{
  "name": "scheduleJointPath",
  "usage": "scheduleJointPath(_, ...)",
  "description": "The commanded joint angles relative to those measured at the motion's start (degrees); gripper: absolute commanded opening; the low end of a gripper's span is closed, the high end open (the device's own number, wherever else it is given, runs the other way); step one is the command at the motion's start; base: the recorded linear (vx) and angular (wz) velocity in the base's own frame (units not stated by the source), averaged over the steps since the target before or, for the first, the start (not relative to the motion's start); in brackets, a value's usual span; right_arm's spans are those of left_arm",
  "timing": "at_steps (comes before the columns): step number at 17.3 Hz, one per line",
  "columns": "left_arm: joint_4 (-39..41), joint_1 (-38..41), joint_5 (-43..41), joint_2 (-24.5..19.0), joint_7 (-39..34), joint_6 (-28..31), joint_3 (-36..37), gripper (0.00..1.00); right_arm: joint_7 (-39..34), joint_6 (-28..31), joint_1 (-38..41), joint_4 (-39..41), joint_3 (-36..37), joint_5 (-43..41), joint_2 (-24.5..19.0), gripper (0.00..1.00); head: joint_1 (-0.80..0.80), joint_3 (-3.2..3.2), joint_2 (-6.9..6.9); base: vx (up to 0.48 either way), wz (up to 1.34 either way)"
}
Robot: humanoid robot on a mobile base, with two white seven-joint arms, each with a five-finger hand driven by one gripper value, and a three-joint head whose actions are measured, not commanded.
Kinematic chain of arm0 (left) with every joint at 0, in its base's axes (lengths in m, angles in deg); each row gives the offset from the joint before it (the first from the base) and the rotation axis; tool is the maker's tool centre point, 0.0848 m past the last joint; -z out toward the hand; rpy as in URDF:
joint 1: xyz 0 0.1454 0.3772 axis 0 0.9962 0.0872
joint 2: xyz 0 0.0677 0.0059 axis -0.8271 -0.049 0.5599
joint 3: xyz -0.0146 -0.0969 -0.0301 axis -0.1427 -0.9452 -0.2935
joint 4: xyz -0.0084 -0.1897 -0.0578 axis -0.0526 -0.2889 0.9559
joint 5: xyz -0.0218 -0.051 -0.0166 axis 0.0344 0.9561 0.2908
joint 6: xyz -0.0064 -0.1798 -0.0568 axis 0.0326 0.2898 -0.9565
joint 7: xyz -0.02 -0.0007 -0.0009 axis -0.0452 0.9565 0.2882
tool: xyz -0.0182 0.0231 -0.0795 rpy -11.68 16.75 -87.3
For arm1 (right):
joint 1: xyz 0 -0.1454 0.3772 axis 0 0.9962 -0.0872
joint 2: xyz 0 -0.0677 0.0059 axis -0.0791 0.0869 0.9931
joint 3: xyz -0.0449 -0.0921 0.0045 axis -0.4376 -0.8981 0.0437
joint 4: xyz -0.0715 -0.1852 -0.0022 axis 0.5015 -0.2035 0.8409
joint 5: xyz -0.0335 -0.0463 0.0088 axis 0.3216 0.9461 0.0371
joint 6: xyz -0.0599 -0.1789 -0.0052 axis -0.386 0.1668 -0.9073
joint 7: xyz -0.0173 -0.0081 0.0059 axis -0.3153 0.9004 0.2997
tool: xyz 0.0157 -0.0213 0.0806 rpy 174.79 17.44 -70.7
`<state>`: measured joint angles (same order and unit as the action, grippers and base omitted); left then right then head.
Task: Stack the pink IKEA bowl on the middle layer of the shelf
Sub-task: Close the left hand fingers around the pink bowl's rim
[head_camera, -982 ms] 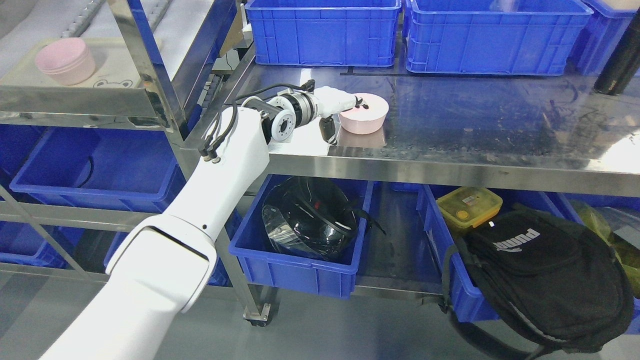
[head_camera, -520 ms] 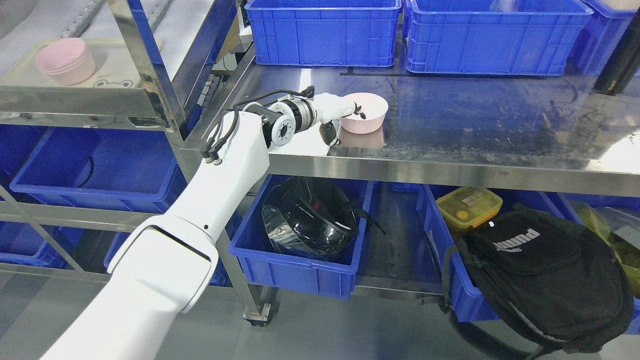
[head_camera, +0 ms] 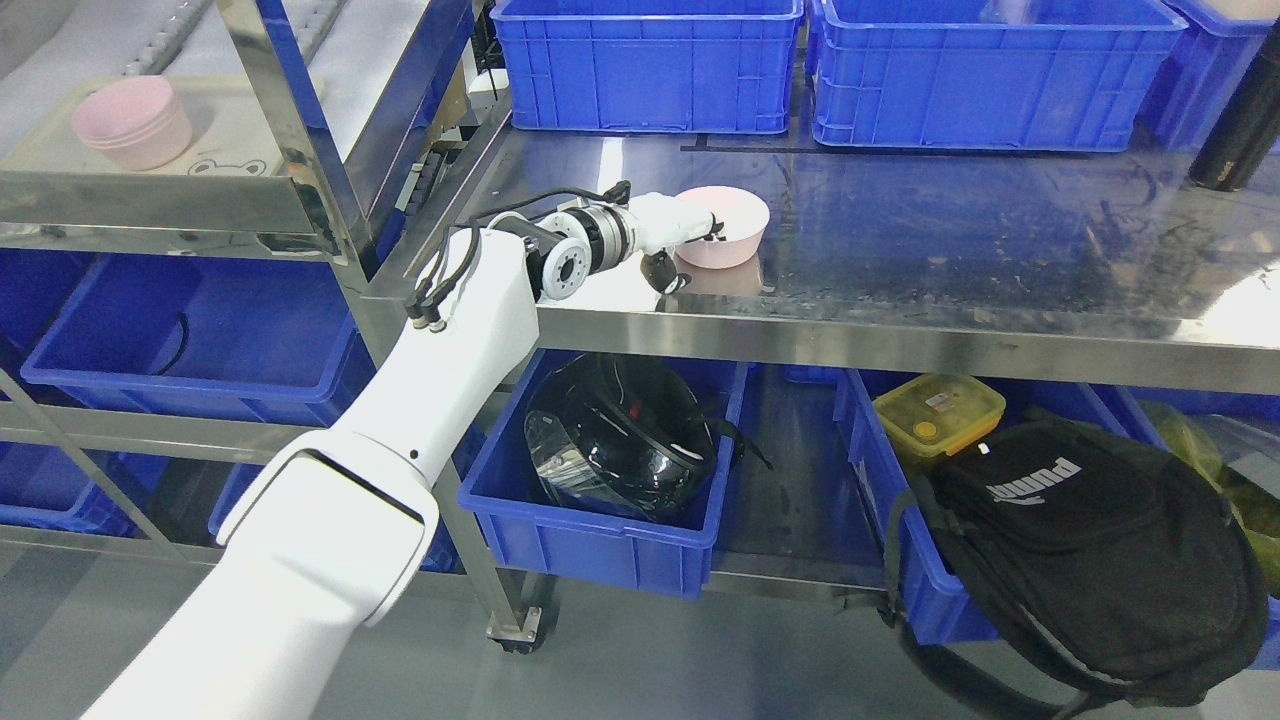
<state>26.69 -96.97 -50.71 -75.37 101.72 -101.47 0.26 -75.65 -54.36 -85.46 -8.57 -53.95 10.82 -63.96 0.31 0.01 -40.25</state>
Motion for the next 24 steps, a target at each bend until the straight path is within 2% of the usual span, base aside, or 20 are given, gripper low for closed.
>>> scheduleJointPath(1,-1.20,-0.15,-0.09,-0.92,0.22,0.13,0.73,0.46,-0.06,0.01,1.23,1.00,0.00,0.00,1.00,1.00,0.00,0.00,0.00,0.000,0.00)
scheduleJointPath(8,-0.49,-1.03,0.08,-0.92,2.16,-0.31,-1.55,0.13,-0.06,0.01,1.23,1.00,0.00,0.00,1.00,1.00,0.00,0.00,0.00,0.000,0.00)
scheduleJointPath(10,-0.49,-0.94,0.17,-0.92,2.68,-2.93,-4.36,0.00,-0.06,0.01,1.23,1.00,0.00,0.00,1.00,1.00,0.00,0.00,0.00,0.000,0.00)
scheduleJointPath(13,1.16,-0.68,0.34,-0.92,2.86,-4.88,-9.62,0.00,-0.06,0.01,1.23,1.00,0.00,0.00,1.00,1.00,0.00,0.00,0.00,0.000,0.00)
scheduleJointPath(16,9.68,2.47,1.22,-0.92,3.21,-7.07,-20.68,0.00,-0.06,0.01,1.23,1.00,0.00,0.00,1.00,1.00,0.00,0.00,0.00,0.000,0.00)
scheduleJointPath(19,17.50,7.30,7.62,-0.92,7.42,-15.40,-30.98,0.00,-0.06,0.01,1.23,1.00,0.00,0.00,1.00,1.00,0.00,0.00,0.00,0.000,0.00)
scheduleJointPath(21,25.04,10.47,10.96,-0.92,9.00,-19.63,-34.06,0.00,-0.06,0.01,1.23,1.00,0.00,0.00,1.00,1.00,0.00,0.00,0.00,0.000,0.00)
scheduleJointPath(24,38.48,15.56,14.05,-0.92,12.61,-21.05,-35.39,0.00,-0.06,0.01,1.23,1.00,0.00,0.00,1.00,1.00,0.00,0.00,0.00,0.000,0.00)
